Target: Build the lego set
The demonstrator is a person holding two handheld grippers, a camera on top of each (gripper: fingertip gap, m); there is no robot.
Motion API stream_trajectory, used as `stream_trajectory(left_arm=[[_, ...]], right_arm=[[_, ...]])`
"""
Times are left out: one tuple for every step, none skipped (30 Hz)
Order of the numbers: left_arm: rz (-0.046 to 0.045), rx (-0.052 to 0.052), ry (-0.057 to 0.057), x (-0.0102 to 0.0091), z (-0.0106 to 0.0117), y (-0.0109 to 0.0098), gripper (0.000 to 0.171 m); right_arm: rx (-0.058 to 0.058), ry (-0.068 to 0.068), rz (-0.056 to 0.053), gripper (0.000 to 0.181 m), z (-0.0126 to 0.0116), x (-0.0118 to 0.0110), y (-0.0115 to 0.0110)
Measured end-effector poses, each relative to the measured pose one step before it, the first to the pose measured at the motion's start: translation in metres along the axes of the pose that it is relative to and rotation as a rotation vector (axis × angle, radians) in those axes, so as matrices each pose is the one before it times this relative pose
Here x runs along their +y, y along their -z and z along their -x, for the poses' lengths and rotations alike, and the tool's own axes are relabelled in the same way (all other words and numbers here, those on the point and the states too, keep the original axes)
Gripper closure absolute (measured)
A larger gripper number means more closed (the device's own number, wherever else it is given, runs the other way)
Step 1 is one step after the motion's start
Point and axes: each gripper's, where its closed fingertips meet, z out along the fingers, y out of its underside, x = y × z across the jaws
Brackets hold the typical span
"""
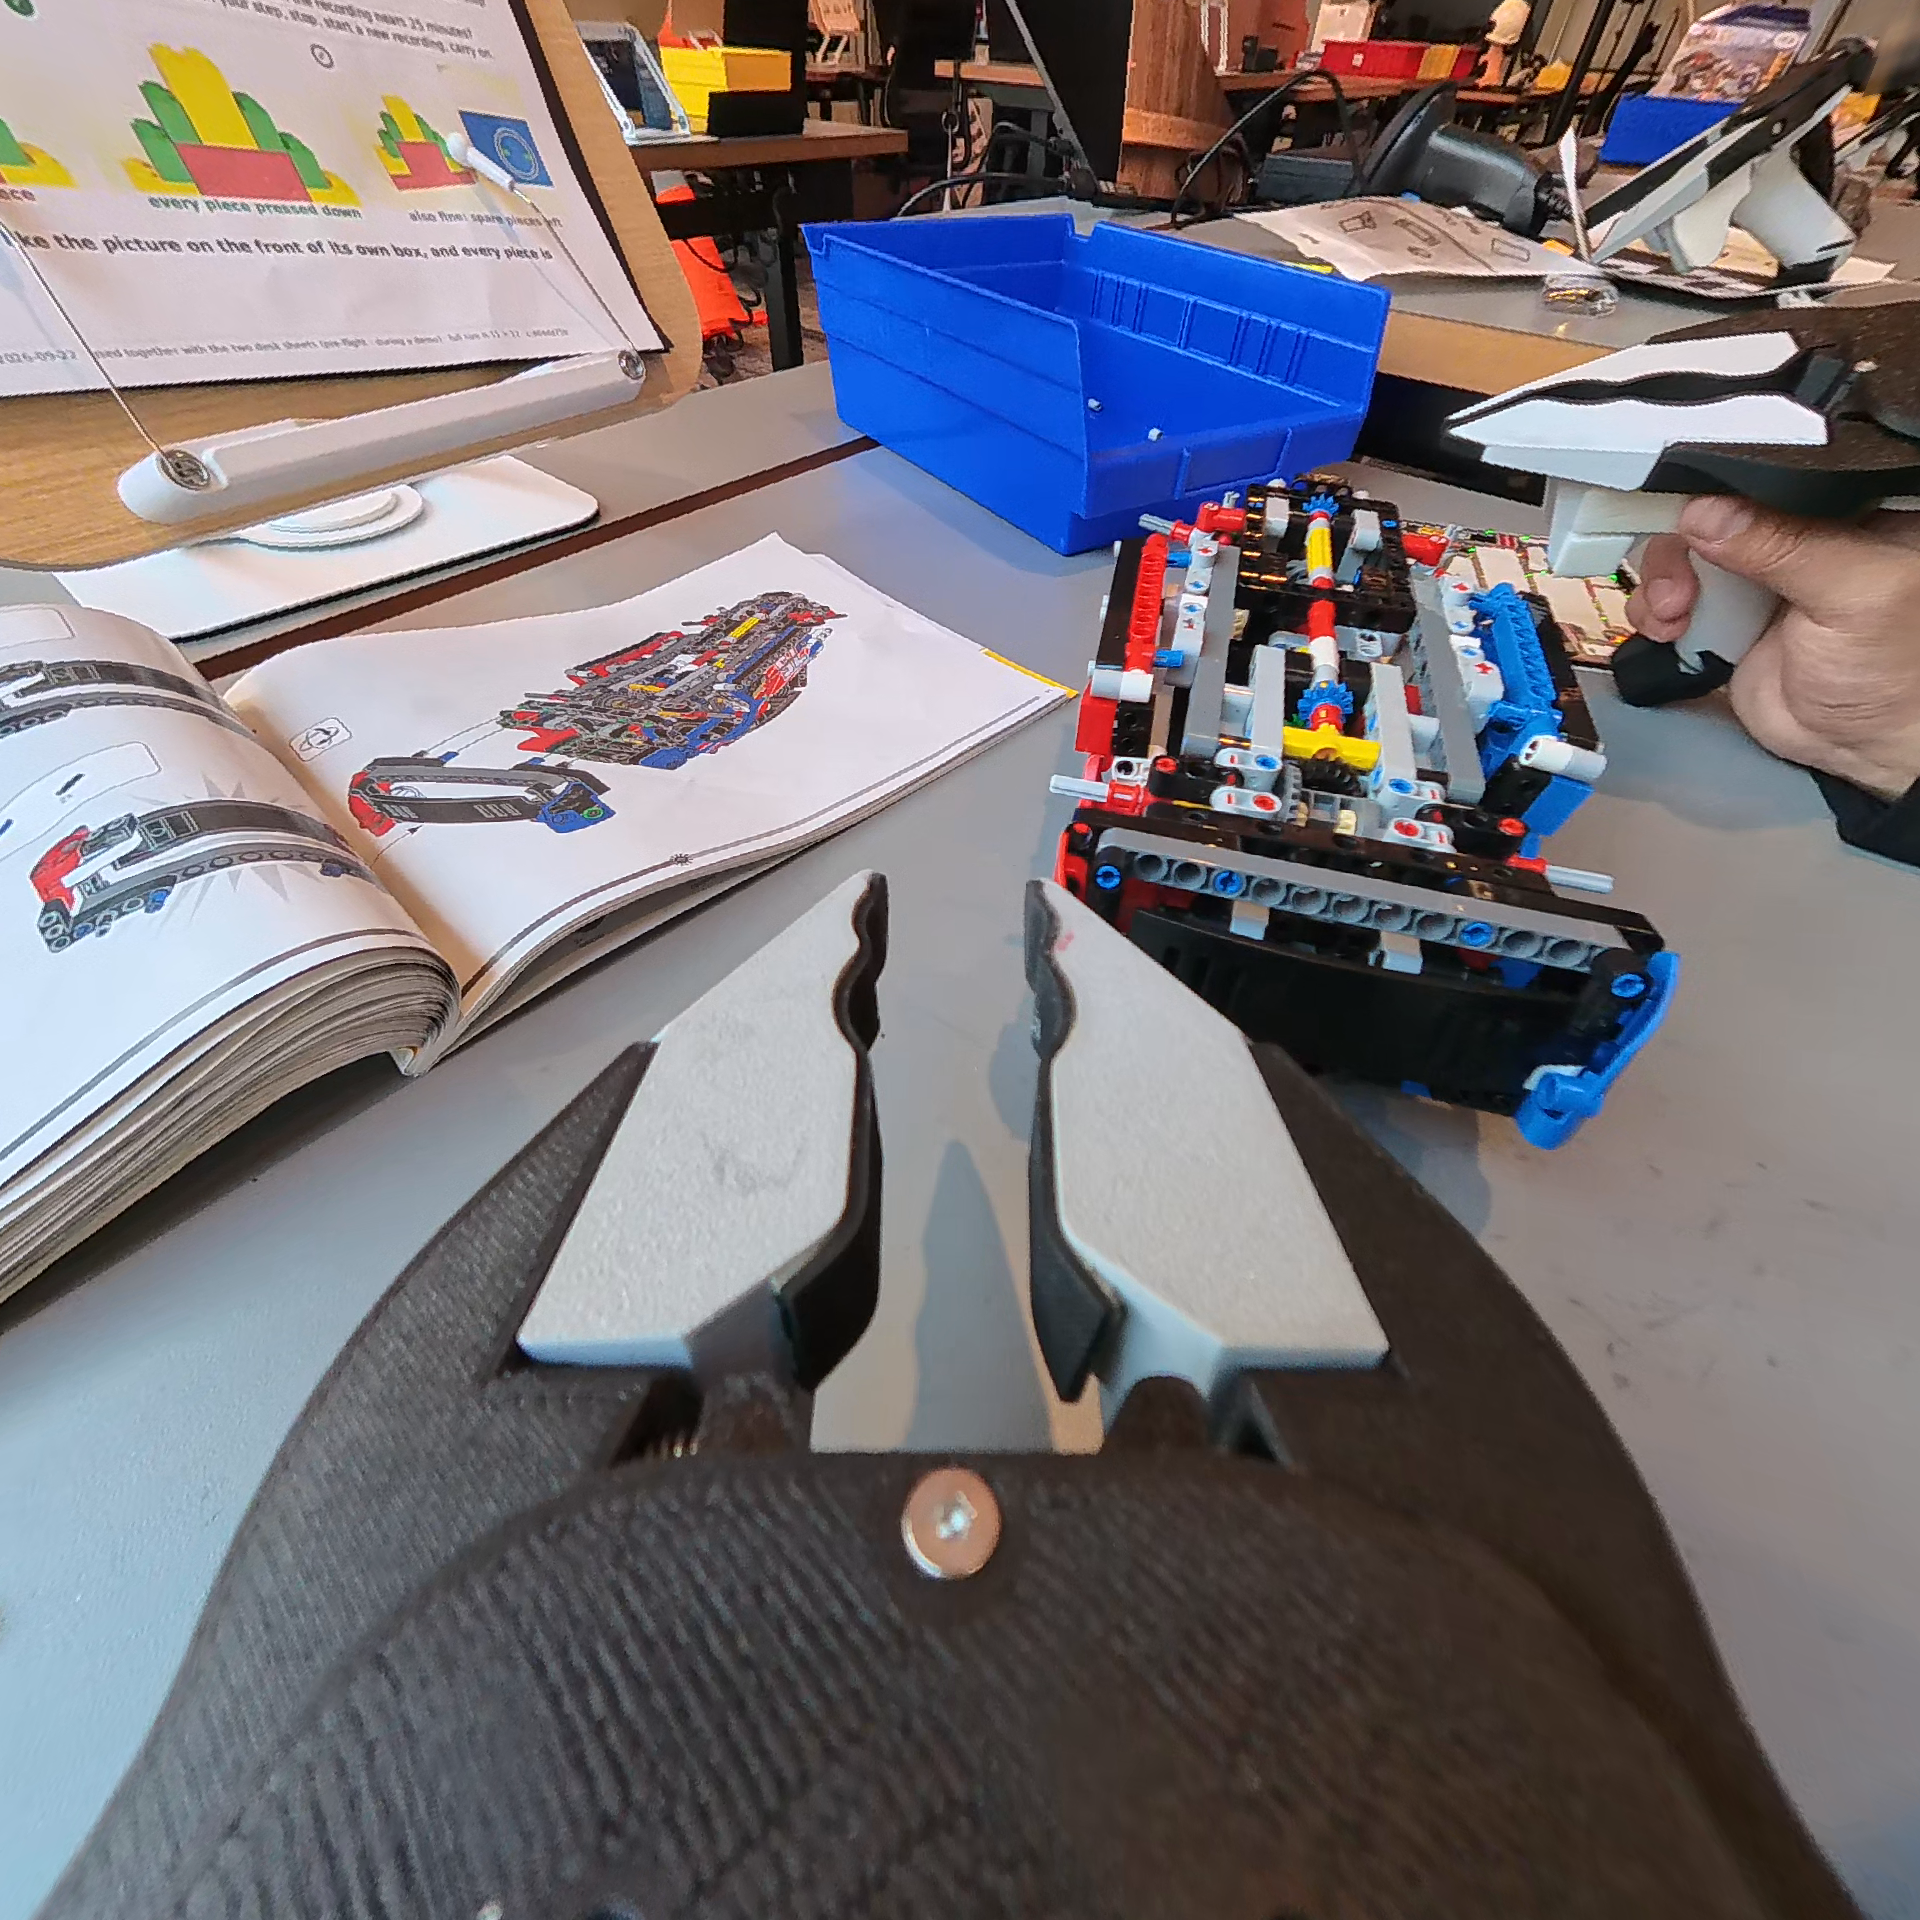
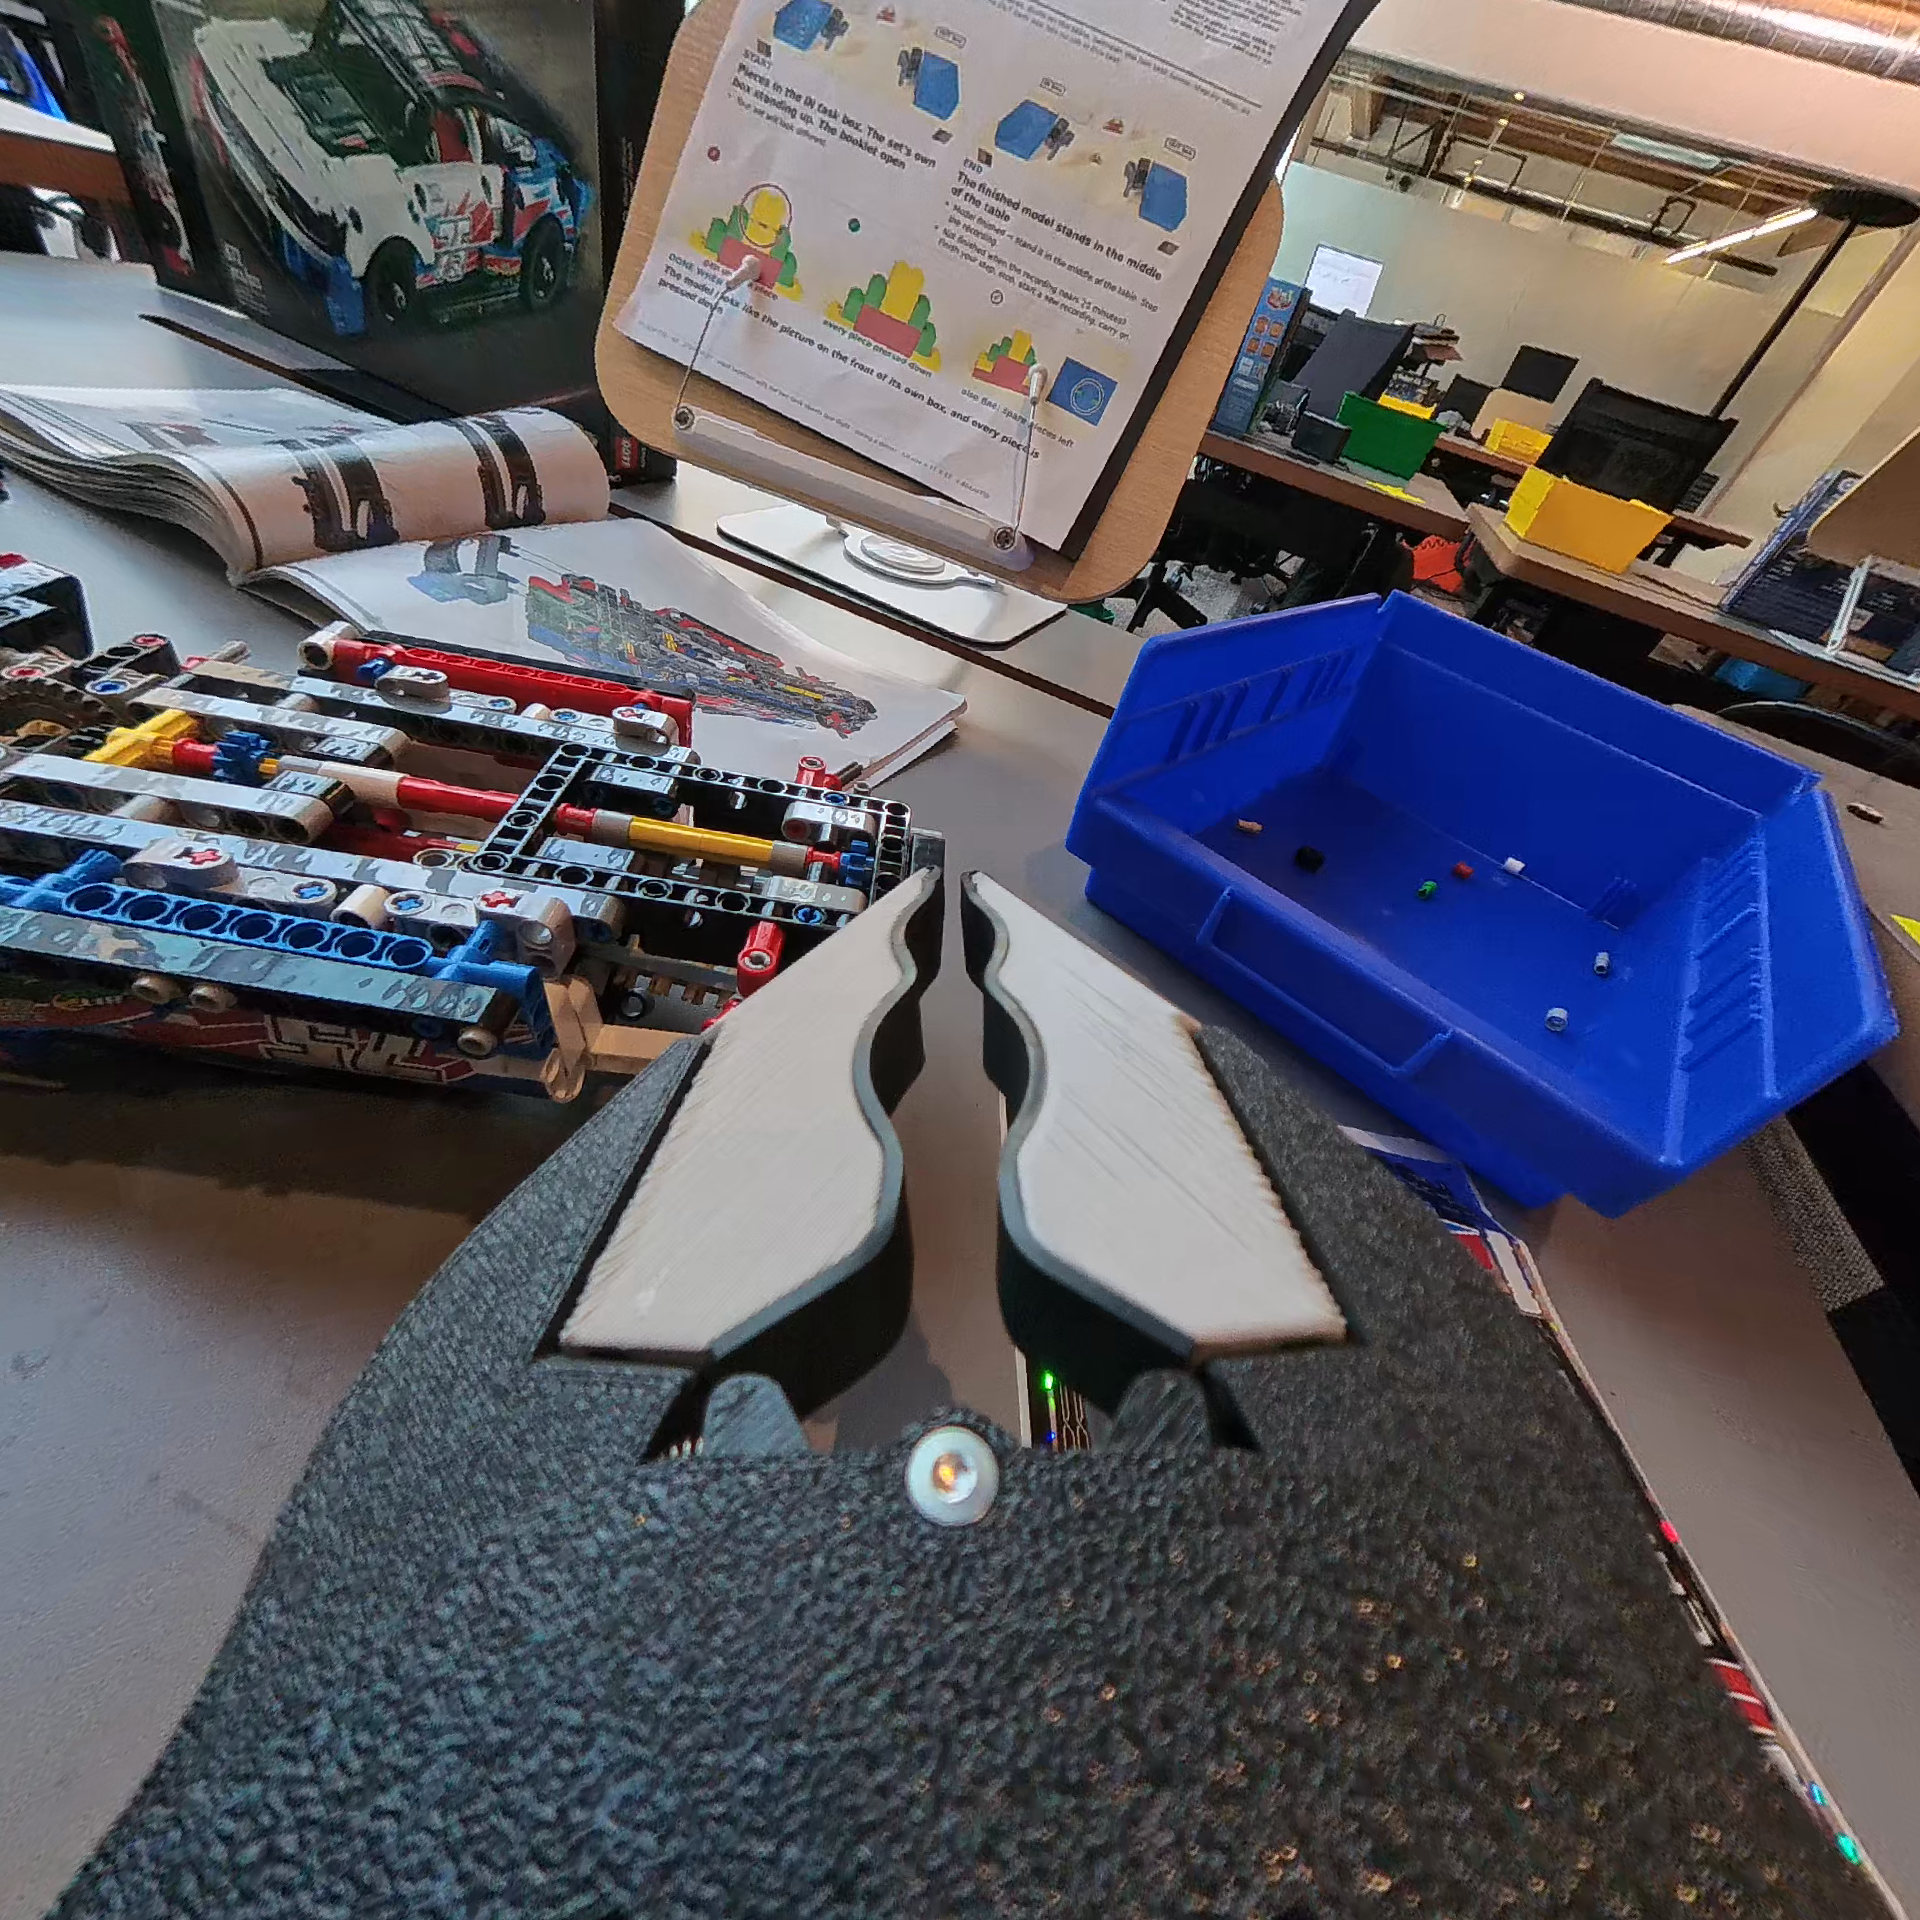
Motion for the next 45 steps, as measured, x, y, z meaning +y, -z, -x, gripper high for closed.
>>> stream_trajectory(left_arm=[[0.00033, 0.0015, -0.0034, 0.00007, -0.00053, 0.00003, 0.147], [0.00068, 0.0005, -0.0042, -0.00001, -0.00049, -0.00005, 0.148], [0.00112, 0.0002, -0.0051, 0.00012, -0.00046, -0.00012, 0.148], [0.00153, -0.0007, -0.0056, 0.00016, -0.0005, -0.00015, 0.147], [0.00126, 0.0004, -0.006, 0.00014, -0.0007, -0.0001, 0.147], [0.00089, 0.0002, -0.006, 0.00008, -0.00067, -0.00013, 0.147], [0.00062, 0.0045, -0.0069, -0.00004, -0.00127, -0.00005, 0.147], [0.00038, 0.0132, -0.0074, 0.00008, -0.0028, 0.00012, 0.147], [0.00079, 0.0256, -0.0045, 0.00019, -0.00475, -0.00001, 0.149], [0.00204, 0.0409, 0.0051, 0.00034, -0.00691, -0.00022, 0.152], [0.0043, 0.0431, 0.0186, 0.0007, -0.00659, -0.00108, 0.152], [0.01083, 0.0403, 0.0191, 0.00147, -0.00537, -0.00122, 0.151], [0.00771, 0.0226, 0.0133, 0.00091, -0.0028, -0.0009, 0.149], [0.0001, 0.0115, 0.0044, 0.00014, -0.0016, -0.00012, 0.149], [-0.00718, 0.0189, 0.0011, -0.00089, -0.00291, 0.00051, 0.149], [-0.00718, 0.0236, 0.0068, -0.0008, -0.00324, 0.00048, 0.15], [0.00023, 0.0223, 0.0126, 0.00021, -0.00271, -0.0001, 0.15], [0.00771, 0.0115, 0.0148, 0.00104, -0.00078, -0.00074, 0.149], [0.00972, -0.0019, 0.0137, 0.00129, 0.0014, -0.00084, 0.148], [0.00616, 0.012, 0.0077, 0.00089, -0.00121, -0.00055, 0.146], [0.00361, 0.0253, 0.0057, 0.00061, -0.0037, -0.00022, 0.146], [0.0051, 0.0282, 0.0052, 0.00098, -0.00462, -0.00062, 0.147], [-0.00057, 0.0122, 0.0016, 0.00015, -0.00245, -0.00007, 0.147], [0.00171, 0.0092, -0.0049, 0.00029, -0.0018, -0.00001, 0.148], [0.0019, 0.0077, -0.0038, 0.00036, -0.0016, -0.00016, 0.148], [0.00087, 0.0053, -0.0024, 0.00019, -0.00123, -0.00019, 0.148], [0.00013, 0.0027, -0.0016, 0.00001, -0.00089, -0.00013, 0.148], [0.00012, 0.003, -0.0011, 0.00009, -0.00082, -0.00011, 0.148], [-0.00007, 0.0058, -0.0001, 0.0001, -0.00092, -0.00008, 0.148], [-0.00015, 0.008, 0.0015, -0.00004, -0.00127, -0.00009, 0.148], [-0.00013, 0.0072, 0.001, 0.00009, -0.00118, -0.00009, 0.148], [0.00089, 0.0031, -0.0001, 0.0001, -0.00064, -0.00017, 0.149], [0.0007, -0.0004, -0.0025, 0.00015, -0.00029, -0.00017, 0.149], [0.00042, -0.003, -0.0028, 0.00007, 0.00003, -0.00003, 0.149], [0.00062, -0.003, -0.0011, 0.00006, 0.00029, -0.00019, 0.15], [0.00049, -0.0017, 0.0002, 0.00005, 0.00018, -0.00005, 0.149], [0.00047, -0.0011, 0.0005, 0.00013, 0.00022, -0.00003, 0.149], [0.00023, -0.0013, 0.0002, 0.00001, 0.00013, -0.00007, 0.149], [0.00056, -0.0024, -0.0001, 0.00006, 0.0003, -0.00005, 0.149], [0.00071, -0.003, -0.0007, 0.00008, 0.00025, -0.00018, 0.149], [0.00053, -0.0029, -0.0009, 0.00004, 0.00039, -0.00014, 0.149], [0.00046, -0.0029, -0.0007, 0.00006, 0.00027, -0.00011, 0.149], [0.0007, -0.0037, -0.0003, 0.00013, 0.00056, -0.00019, 0.149], [0.00103, -0.004, 0.0004, 0.00008, 0.00053, -0.00014, 0.149], [0.00116, -0.0043, 0.0005, 0.00016, 0.00067, -0.0002, 0.149]], right_arm=[[-0.0003, 0.0003, 0.0003, 0.178, 0.0001, 0.00001, -0.00003], [0.0001, 0.0001, 0.0001, 0.178, -0.00002, 0.00002, 0.00001], [-0.0001, 0.0, 0.0001, 0.178, 0.00001, 0.00001, 0.00001], [0.0001, 0.0, 0.0, 0.178, 0.00007, -0.00002, -0.00005], [0.0, 0.0001, -0.0001, 0.178, 0.00004, -0.00001, 0.00008], [-0.0002, 0.0001, 0.0002, 0.178, 0.00002, 0.00002, 0.00001], [-0.0003, 0.0, 0.0004, 0.178, 0.00007, 0.00003, -0.00011], [-0.0002, 0.0, 0.0003, 0.179, 0.00003, 0.00004, 0.00002], [-0.0002, 0.0, 0.0003, 0.179, 0.00005, 0.00002, -0.00011], [-0.0004, 0.0005, 0.0004, 0.179, 0.0001, 0.00003, -0.00002], [0.0001, 0.0008, 0.0003, 0.179, 0.00009, 0.00012, 0.00005], [0.0, 0.0008, 0.0003, 0.179, 0.00011, -0.00001, -0.00008], [0.0002, 0.0005, 0.0, 0.179, 0.00008, -0.00002, 0.00004], [0.0001, 0.0, -0.0002, 0.179, -0.00002, -0.00003, -0.00001], [0.0004, -0.0002, -0.0009, 0.179, -0.00008, -0.00009, 0.00008], [0.0002, -0.0005, -0.0009, 0.179, -0.00011, -0.00007, 0.00012], [-0.0001, -0.0008, -0.0002, 0.179, -0.00004, -0.00009, 0.00005], [-0.0003, -0.0005, 0.0, 0.179, -0.00006, 0.00003, -0.00003], [0.0, 0.0001, -0.0002, 0.179, 0.00004, -0.00003, 0.00007], [0.0, 0.0003, 0.0, 0.179, 0.00007, -0.00003, -0.00005], [-0.0001, 0.0004, 0.0001, 0.179, 0.00007, -0.00002, -0.00004], [0.0001, 0.0005, 0.0001, 0.179, 0.00009, -0.00001, 0.00005], [0.0002, 0.0002, 0.0, 0.179, -0.00004, 0.0, 0.0], [0.0, -0.0002, 0.0, 0.179, 0.00001, 0.0, 0.0], [0.0003, 0.0, -0.0001, 0.179, -0.00004, -0.00001, -0.00001], [0.0003, 0.0003, -0.0001, 0.179, -0.00006, -0.00001, -0.00001], [0.0, 0.0002, -0.0002, 0.179, 0.00012, -0.00006, 0.00002], [0.0001, 0.0, 0.0, 0.179, -0.00001, 0.0, 0.0], [-0.0002, 0.0, 0.0003, 0.179, -0.00003, 0.00004, -0.00007], [0.0002, 0.0, 0.0001, 0.179, -0.00002, 0.00002, 0.00001], [0.0003, 0.0003, 0.0, 0.179, 0.00002, -0.00003, -0.00005], [0.0002, 0.0005, 0.0001, 0.179, 0.00008, -0.00002, 0.00004], [0.0001, 0.0003, 0.0001, 0.179, -0.00004, 0.00001, 0.00001], [-0.0001, 0.0001, 0.0002, 0.179, 0.00008, 0.00001, -0.00003], [0.0, 0.0003, 0.0003, 0.179, 0.00001, 0.00002, -0.00011], [0.0001, 0.0003, 0.0003, 0.179, 0.00004, 0.00002, -0.00003], [0.0, 0.0003, 0.0002, 0.179, 0.00006, 0.0, -0.00004], [-0.0002, 0.0003, 0.0002, 0.179, 0.0, 0.00003, 0.00002], [-0.0001, 0.0001, 0.0002, 0.179, 0.00009, -0.00001, -0.00004], [-0.0001, 0.0, 0.0, 0.179, 0.00001, -0.00001, 0.0], [-0.0003, 0.0001, 0.0, 0.179, 0.00003, 0.0, 0.0], [-0.0003, 0.0001, 0.0003, 0.179, 0.00007, 0.00001, -0.00011], [-0.0004, 0.0001, 0.0004, 0.179, 0.00004, 0.00005, 0.00003], [-0.0004, 0.0003, 0.0003, 0.179, 0.00006, 0.00001, -0.00011], [-0.0002, 0.0007, 0.0, 0.179, 0.00012, -0.00003, 0.00004]])
